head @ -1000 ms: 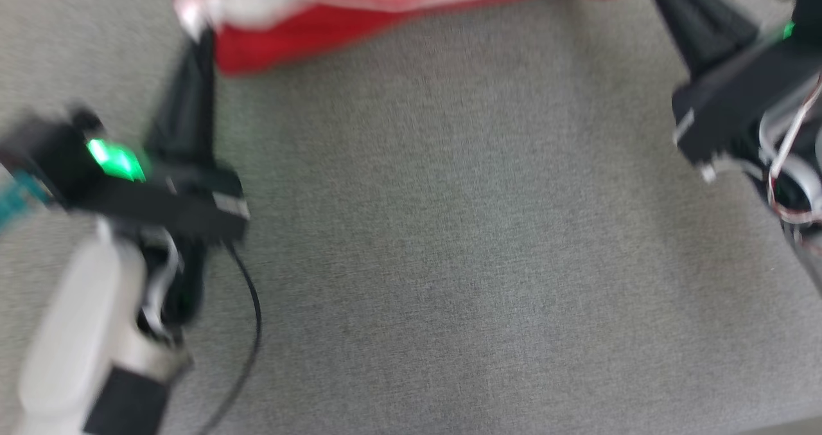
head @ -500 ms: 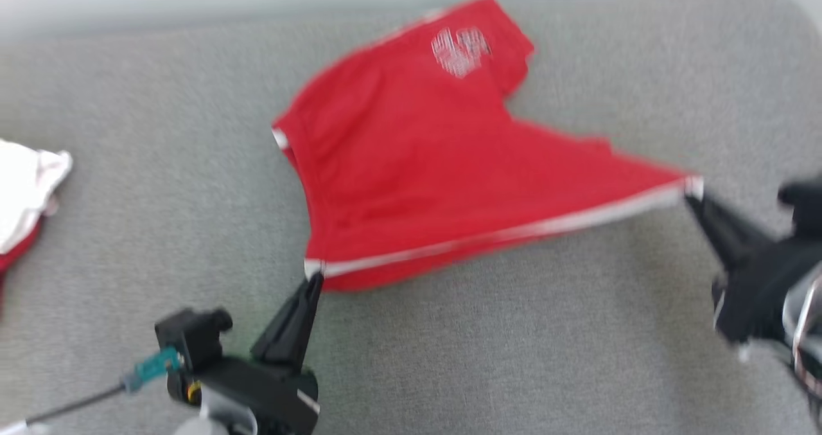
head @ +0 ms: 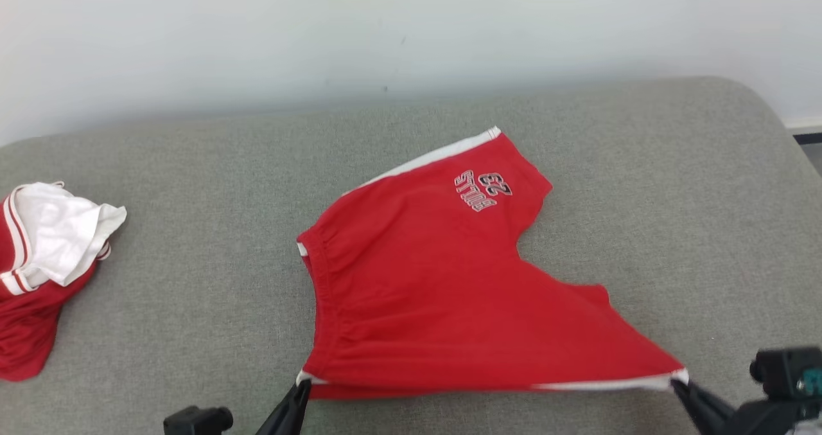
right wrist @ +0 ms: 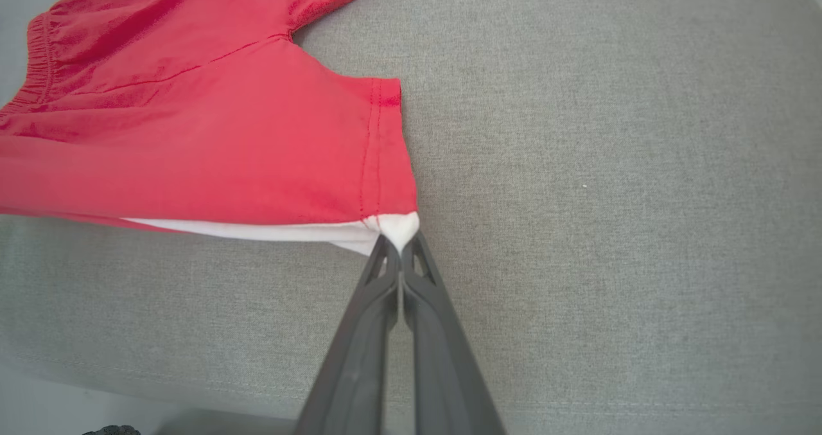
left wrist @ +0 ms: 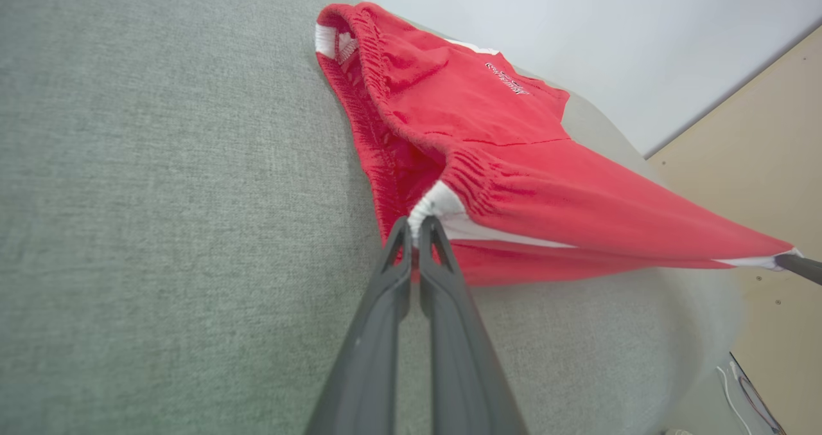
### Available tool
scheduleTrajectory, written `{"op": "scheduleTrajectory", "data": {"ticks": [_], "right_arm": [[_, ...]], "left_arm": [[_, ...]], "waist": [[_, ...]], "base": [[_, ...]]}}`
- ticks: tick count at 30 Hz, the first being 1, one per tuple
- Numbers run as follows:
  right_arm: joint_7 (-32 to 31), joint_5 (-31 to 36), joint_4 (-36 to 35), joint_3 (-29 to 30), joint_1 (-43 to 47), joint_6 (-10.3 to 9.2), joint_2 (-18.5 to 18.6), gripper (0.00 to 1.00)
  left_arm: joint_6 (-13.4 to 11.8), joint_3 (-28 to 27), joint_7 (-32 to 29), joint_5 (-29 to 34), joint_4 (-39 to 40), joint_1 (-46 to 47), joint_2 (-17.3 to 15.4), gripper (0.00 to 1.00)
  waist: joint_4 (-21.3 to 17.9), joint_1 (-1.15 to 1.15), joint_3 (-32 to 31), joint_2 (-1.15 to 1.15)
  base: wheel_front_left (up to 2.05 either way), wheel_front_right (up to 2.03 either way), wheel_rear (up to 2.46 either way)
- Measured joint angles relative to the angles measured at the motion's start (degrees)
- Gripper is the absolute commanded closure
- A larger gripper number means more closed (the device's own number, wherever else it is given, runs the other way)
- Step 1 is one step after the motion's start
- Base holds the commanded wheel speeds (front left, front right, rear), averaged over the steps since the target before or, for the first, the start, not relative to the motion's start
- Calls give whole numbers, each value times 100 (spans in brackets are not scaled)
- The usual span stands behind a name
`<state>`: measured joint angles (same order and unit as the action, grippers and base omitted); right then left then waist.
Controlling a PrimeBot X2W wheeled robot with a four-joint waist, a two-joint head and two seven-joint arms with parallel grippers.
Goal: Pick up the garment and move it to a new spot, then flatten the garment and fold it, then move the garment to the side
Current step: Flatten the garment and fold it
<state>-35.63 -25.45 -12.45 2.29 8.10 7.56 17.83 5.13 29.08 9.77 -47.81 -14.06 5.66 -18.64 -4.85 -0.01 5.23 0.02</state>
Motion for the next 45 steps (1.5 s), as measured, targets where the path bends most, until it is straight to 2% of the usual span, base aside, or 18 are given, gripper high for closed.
{"op": "scheduleTrajectory", "data": {"ticks": [4, 9, 15, 19, 25, 31, 38, 45], "right_arm": [[-112, 18, -21, 18, 426, 0, -231, 100], [-250, -35, 33, -24, 797, 0, -342, 100], [-177, -16, -154, 1, 860, 0, -283, 100], [77, 92, -256, -59, 534, 0, 0, 100], [498, 336, 10, -209, -423, 0, 497, 100], [866, 493, 808, -561, -1669, 0, 584, 100], [1256, 892, 1914, -1247, -3008, 0, 847, 100], [1666, 910, 2893, -1661, -4351, 0, 924, 100]], "left_arm": [[-102, 47, -2, 101, -68, -191, -98, 100], [-168, 146, -44, 132, -103, -464, -174, 100], [-157, 191, 9, 140, -52, -566, -202, 100], [-162, 160, 179, 248, 53, -433, -138, 100], [-211, 193, 164, 293, 29, 101, 121, 100], [-339, 120, 62, 282, -268, 791, 417, 100], [-414, 87, 20, 286, -731, 1499, 681, 100], [-532, 22, -36, 327, -1033, 2219, 871, 100]], "waist": [[-2, 1, -123, -1], [-16, 1, -208, -1], [-8, 1, -244, -1], [39, 1, -243, -2], [199, 1, -184, -2], [372, 2, 14, -2], [553, 3, 347, -2], [681, 3, 783, -2]], "base": [[0, 0, 0], [0, 0, 0], [0, 0, 0], [0, 0, 0], [0, 0, 0], [0, 0, 0], [0, 0, 0], [0, 0, 0]]}}
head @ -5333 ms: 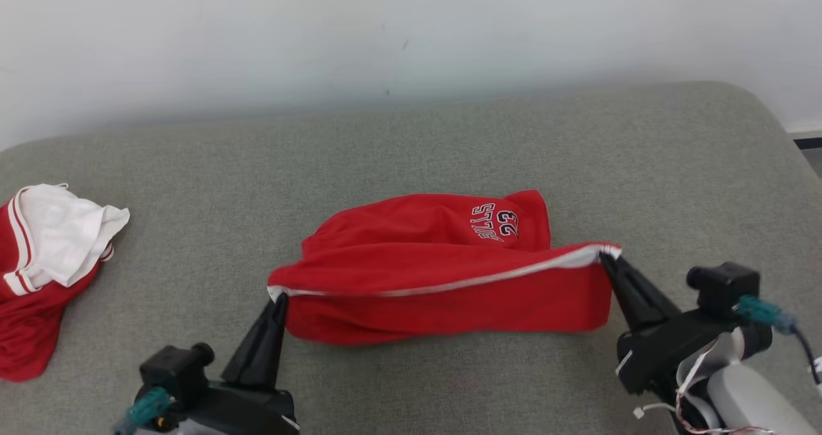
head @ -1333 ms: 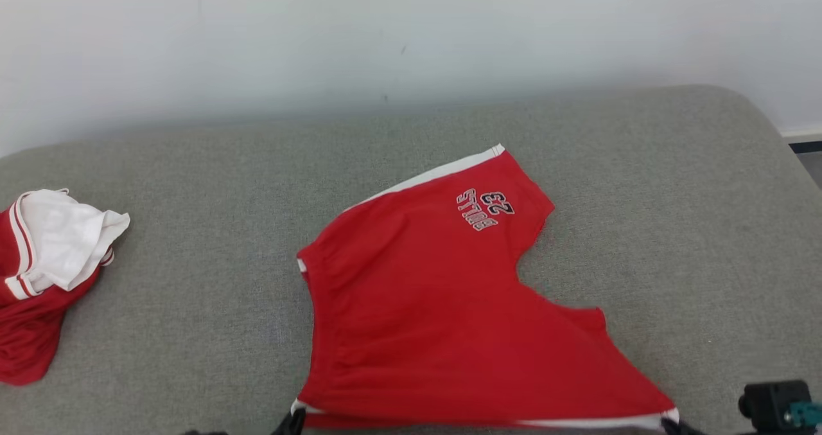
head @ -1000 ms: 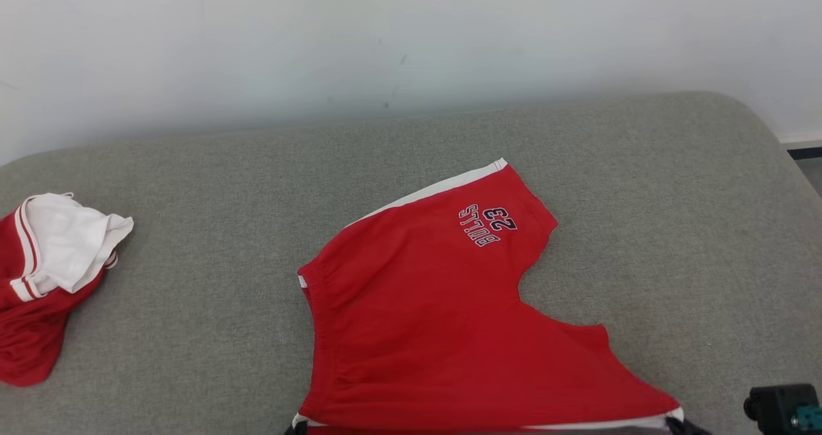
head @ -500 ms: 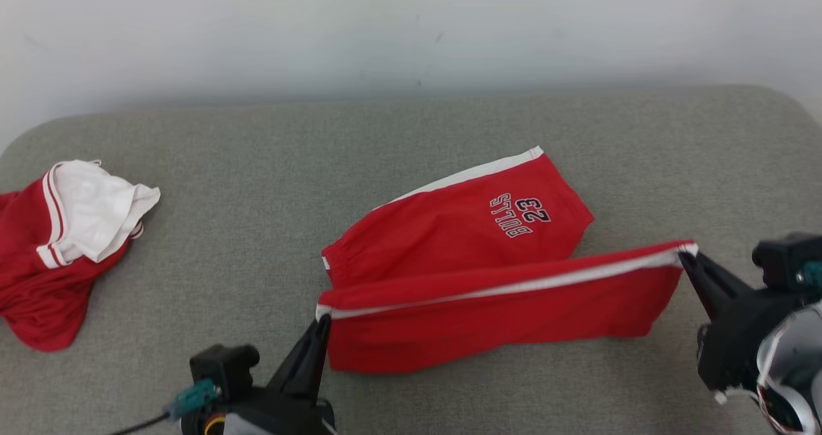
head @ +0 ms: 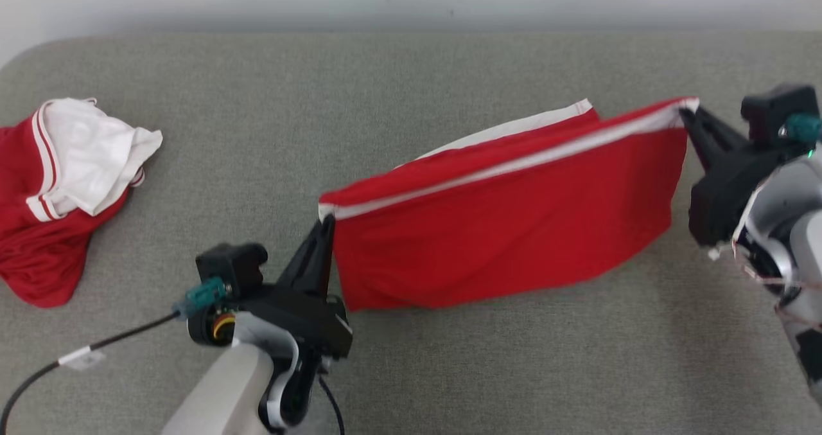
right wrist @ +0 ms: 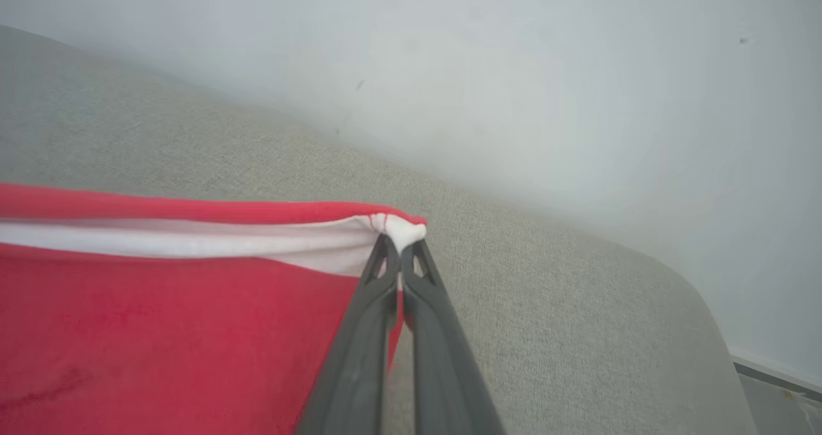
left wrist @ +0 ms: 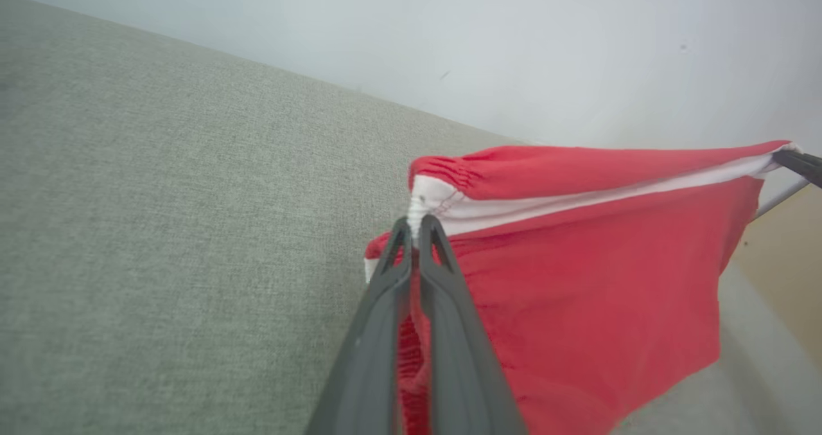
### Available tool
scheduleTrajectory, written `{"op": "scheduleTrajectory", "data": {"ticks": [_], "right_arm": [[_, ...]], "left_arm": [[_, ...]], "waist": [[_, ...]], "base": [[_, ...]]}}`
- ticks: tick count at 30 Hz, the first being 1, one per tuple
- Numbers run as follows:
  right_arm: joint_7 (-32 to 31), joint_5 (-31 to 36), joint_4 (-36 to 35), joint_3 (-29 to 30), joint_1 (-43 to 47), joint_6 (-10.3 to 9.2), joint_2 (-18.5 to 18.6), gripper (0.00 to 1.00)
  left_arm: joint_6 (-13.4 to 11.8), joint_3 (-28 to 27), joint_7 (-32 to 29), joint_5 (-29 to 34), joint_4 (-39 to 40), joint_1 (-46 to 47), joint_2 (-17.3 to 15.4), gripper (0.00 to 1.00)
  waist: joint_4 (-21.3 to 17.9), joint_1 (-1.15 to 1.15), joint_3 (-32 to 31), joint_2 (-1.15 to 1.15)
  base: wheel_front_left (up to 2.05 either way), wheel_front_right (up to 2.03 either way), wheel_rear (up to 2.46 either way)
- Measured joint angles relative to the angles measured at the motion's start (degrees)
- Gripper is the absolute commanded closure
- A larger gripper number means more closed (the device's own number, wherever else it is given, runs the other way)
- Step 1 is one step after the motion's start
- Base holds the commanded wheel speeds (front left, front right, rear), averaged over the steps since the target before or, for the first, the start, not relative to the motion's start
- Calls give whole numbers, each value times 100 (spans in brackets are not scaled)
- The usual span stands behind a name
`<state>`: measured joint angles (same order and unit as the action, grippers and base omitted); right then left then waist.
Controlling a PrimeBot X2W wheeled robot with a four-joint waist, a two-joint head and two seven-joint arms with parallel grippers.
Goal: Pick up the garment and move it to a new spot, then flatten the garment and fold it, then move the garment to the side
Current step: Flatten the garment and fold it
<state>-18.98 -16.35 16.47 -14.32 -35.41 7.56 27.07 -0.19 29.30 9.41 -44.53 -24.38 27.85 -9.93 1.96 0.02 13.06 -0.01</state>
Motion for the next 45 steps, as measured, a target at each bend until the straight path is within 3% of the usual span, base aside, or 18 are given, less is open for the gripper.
{"op": "scheduleTrajectory", "data": {"ticks": [13, 14, 15, 16, 28, 36, 45], "right_arm": [[695, -35, 1612, -356, -1566, 0, -197, 100], [720, -37, 1706, -372, -1628, 0, -226, 100], [758, -41, 1783, -407, -1683, 0, -249, 69], [814, -42, 1850, -439, -1731, 0, -265, 0], [1221, -380, 2469, -701, -1848, 0, -332, 0], [1083, -620, 2773, -725, -1590, 0, -332, 0], [983, -969, 3456, -434, -1193, 0, -556, 0]], "left_arm": [[-327, -57, 203, 219, -377, 893, 293, 100], [-334, -52, 211, 221, -409, 920, 310, 55], [-335, -46, 246, 237, -437, 933, 327, 0], [-336, -51, 285, 253, -456, 943, 344, 0], [-343, -163, 547, 724, -333, 760, 260, 0], [-594, -1092, 563, 1710, 873, -337, 180, 0], [-214, -1857, 563, 2718, 1792, -1918, 312, 0]], "waist": [[288, 0, 893, 0], [318, 0, 931, -1], [351, 0, 962, -1], [382, 0, 986, 0], [469, -2, 736, 0], [417, -2, 336, 0], [400, -3, -243, 1]], "base": [[0, 0, 0], [0, 0, 0], [0, 0, 0], [0, 0, 0], [0, 0, 0], [0, 0, 0], [0, 0, 0]]}}
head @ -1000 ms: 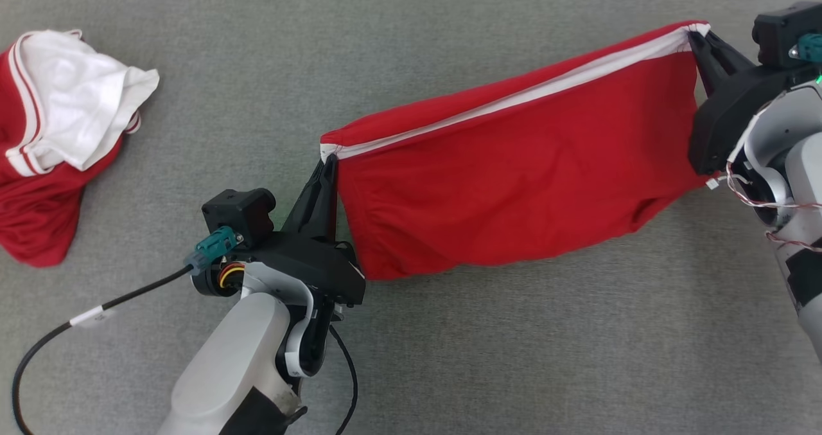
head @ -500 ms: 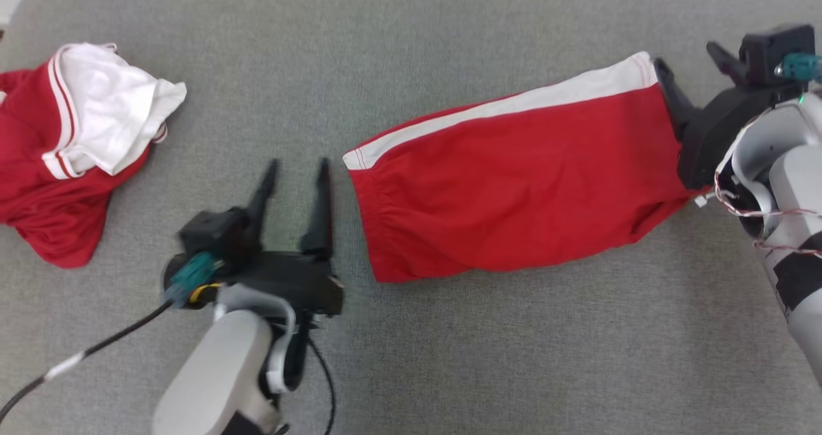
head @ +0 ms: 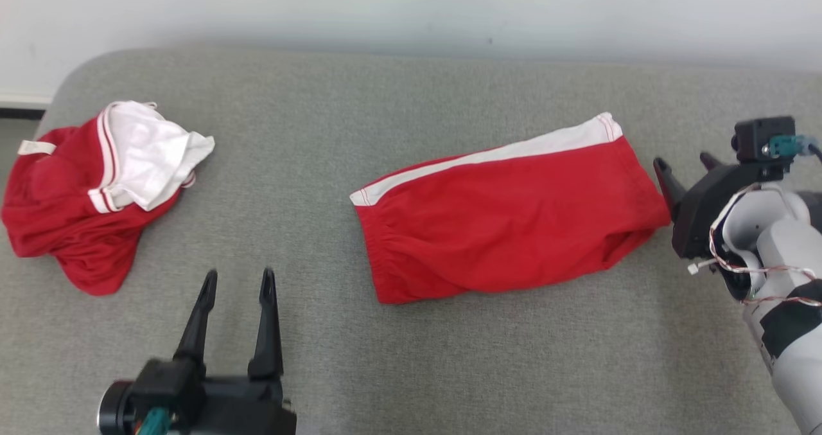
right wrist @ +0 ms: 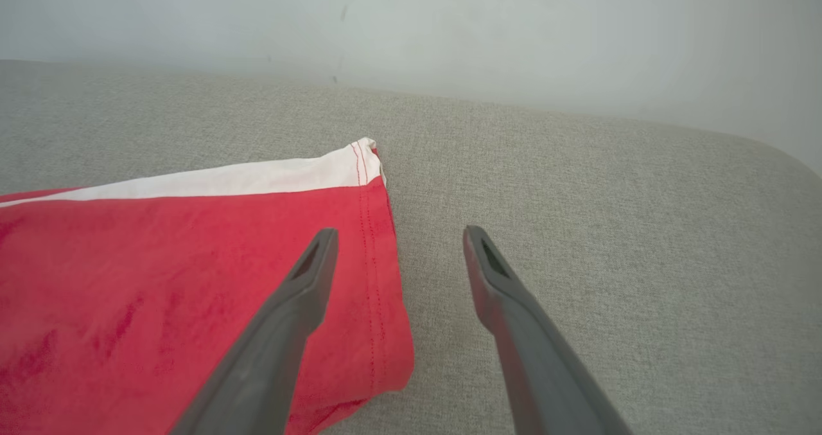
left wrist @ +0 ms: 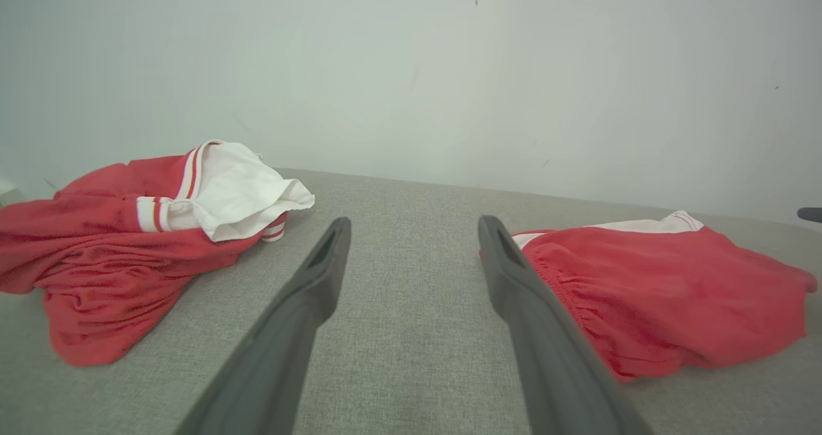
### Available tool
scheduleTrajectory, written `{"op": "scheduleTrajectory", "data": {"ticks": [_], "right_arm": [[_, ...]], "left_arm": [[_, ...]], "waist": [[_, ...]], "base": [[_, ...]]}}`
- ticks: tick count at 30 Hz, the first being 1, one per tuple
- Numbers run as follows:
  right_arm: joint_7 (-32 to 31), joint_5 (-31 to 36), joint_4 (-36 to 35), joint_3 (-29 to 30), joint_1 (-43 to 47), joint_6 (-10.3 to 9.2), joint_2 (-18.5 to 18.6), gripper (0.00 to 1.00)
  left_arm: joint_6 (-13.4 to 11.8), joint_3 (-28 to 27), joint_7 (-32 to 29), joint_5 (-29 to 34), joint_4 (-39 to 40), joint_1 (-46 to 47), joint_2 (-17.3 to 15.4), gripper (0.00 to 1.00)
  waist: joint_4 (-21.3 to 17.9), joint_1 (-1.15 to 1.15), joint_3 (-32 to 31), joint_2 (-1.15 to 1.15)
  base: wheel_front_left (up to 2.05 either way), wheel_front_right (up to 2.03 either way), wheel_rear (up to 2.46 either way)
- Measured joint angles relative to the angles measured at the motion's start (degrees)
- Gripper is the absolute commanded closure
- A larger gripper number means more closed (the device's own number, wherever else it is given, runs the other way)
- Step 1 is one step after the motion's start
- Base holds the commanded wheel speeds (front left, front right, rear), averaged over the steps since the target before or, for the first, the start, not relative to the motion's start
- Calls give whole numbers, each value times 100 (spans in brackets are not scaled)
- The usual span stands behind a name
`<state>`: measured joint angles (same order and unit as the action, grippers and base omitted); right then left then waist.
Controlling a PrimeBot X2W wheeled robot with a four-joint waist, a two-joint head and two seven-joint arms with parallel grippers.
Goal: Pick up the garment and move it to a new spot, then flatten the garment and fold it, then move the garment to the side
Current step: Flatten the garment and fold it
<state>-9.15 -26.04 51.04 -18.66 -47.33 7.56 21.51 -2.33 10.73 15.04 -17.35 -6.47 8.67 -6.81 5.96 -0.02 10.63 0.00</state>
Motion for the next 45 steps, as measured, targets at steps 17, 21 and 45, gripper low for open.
{"op": "scheduleTrajectory", "data": {"ticks": [17, 21, 45], "right_arm": [[-60, -159, 1149, 811, -378, -1, -80, 0], [-230, -157, 1403, 923, -480, -1, -80, 0], [-691, -159, 1607, 720, -604, 3, -143, 100]], "left_arm": [[537, -691, 1, 789, 508, -1010, 286, 0], [593, -733, 1, 839, 570, -996, 328, 0], [588, -677, 1, 722, 491, -955, 385, 0]], "waist": [[409, 1, 178, 0], [512, 2, 312, 0], [695, 1, 538, 0]], "base": [[0, 0, 0], [0, 0, 0], [0, 0, 0]]}}
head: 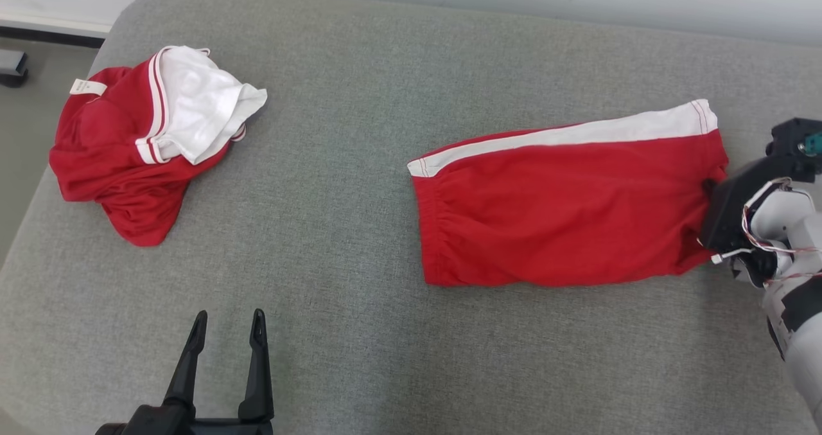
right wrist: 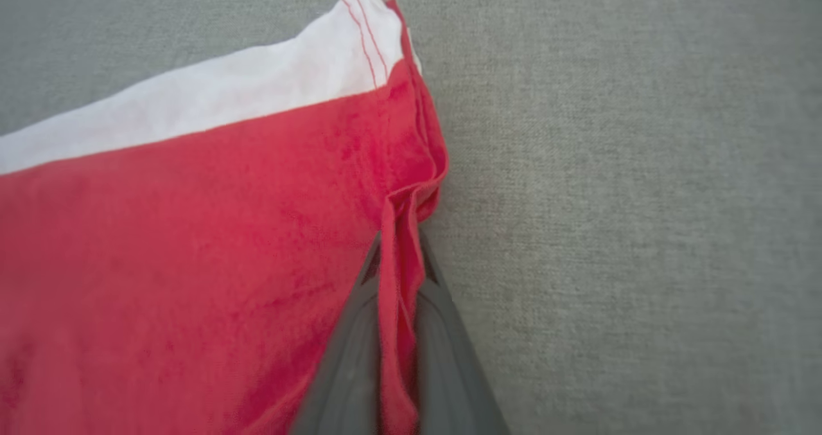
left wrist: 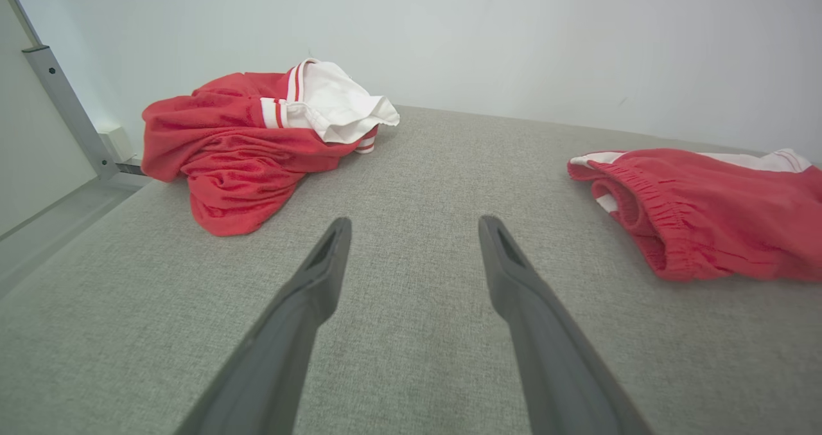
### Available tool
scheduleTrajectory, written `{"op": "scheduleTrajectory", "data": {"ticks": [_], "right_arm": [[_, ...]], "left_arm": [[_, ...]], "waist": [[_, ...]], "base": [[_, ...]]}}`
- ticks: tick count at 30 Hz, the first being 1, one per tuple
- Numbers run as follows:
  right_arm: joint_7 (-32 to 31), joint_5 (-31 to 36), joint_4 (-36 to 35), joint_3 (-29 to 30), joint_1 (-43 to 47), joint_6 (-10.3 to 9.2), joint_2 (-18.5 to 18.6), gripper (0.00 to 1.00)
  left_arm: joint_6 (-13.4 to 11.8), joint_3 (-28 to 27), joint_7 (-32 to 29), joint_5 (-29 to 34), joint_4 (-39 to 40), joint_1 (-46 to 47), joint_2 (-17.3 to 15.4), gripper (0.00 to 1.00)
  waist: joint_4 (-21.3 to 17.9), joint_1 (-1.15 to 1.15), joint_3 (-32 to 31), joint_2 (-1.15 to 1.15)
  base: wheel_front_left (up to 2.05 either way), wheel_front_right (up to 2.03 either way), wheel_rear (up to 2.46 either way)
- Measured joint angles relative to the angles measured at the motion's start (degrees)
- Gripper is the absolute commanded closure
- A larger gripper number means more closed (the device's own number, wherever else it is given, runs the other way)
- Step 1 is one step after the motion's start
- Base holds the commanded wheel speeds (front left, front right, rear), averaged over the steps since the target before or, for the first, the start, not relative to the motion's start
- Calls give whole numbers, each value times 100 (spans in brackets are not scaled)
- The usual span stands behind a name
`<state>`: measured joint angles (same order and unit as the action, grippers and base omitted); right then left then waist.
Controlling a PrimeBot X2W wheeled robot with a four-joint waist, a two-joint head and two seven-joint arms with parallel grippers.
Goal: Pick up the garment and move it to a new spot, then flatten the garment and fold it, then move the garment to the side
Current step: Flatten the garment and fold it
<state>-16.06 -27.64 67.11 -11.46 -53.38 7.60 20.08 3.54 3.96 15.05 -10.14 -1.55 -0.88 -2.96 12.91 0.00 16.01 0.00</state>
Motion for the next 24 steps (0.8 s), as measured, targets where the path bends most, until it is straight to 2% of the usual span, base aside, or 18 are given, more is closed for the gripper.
{"op": "scheduleTrajectory", "data": {"ticks": [11, 20, 24], "right_arm": [[910, 333, 59, 133, 375, -2, 168, 100], [1782, 695, 346, 579, 676, -3, 446, 100], [1964, 924, 435, 677, 681, -3, 515, 100]], "left_arm": [[-53, -15, 0, -133, -15, -37, 3, 0], [-101, -44, 0, -214, -85, -114, 3, 0], [-101, -41, 0, -214, -114, -117, 2, 0]], "waist": [[-289, 1, -235, -1], [-584, 0, -494, -1], [-657, 0, -585, -1]], "base": [[0, 0, 0], [0, 0, 0], [0, 0, 0]]}}
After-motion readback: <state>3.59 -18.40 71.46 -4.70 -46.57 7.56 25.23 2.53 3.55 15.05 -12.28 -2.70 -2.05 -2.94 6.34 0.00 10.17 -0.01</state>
